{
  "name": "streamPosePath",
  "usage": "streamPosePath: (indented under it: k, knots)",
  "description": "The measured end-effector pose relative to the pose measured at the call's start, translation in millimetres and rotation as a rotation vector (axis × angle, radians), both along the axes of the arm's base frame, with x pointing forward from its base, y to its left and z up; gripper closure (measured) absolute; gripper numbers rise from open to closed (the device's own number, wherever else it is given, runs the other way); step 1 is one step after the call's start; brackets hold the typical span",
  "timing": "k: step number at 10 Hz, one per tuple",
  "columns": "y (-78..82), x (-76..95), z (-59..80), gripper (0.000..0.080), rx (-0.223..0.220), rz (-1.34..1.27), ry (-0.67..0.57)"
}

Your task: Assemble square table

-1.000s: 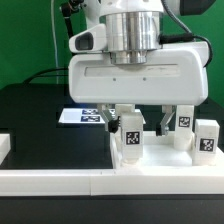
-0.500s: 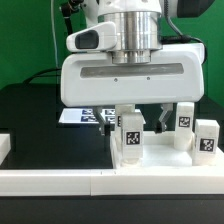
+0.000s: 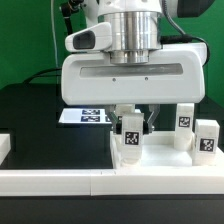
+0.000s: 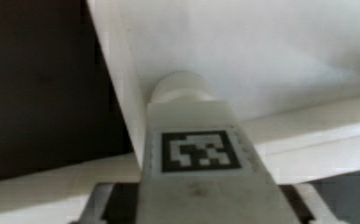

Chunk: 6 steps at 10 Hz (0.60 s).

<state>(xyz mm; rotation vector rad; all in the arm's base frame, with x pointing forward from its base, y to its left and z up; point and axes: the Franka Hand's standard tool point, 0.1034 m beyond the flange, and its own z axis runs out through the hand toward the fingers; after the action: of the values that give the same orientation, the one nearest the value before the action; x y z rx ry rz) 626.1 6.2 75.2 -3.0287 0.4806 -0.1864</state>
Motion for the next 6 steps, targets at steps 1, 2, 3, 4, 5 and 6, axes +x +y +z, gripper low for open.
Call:
streamPosePath:
  k: [1, 2, 3, 4, 5, 6]
  knots:
    - [-0.2, 0.4, -0.7, 0.0512, 0.011, -0.101, 0.004]
    - [-1.2, 0.5, -1.1, 0.0512, 0.025, -0.287, 0.012]
    - [-2.2, 0.7, -1.3, 0.0512, 0.041, -0.449, 0.021]
    - [-2.8, 0.2, -1.6, 0.0512, 0.066, -0.62, 0.039]
    - [-1.8, -0.8, -2.1, 0.0512, 0.102, -0.814, 0.056]
    - [1.2, -1.7, -2.9, 0.0511, 0.162, -1.07, 0.079]
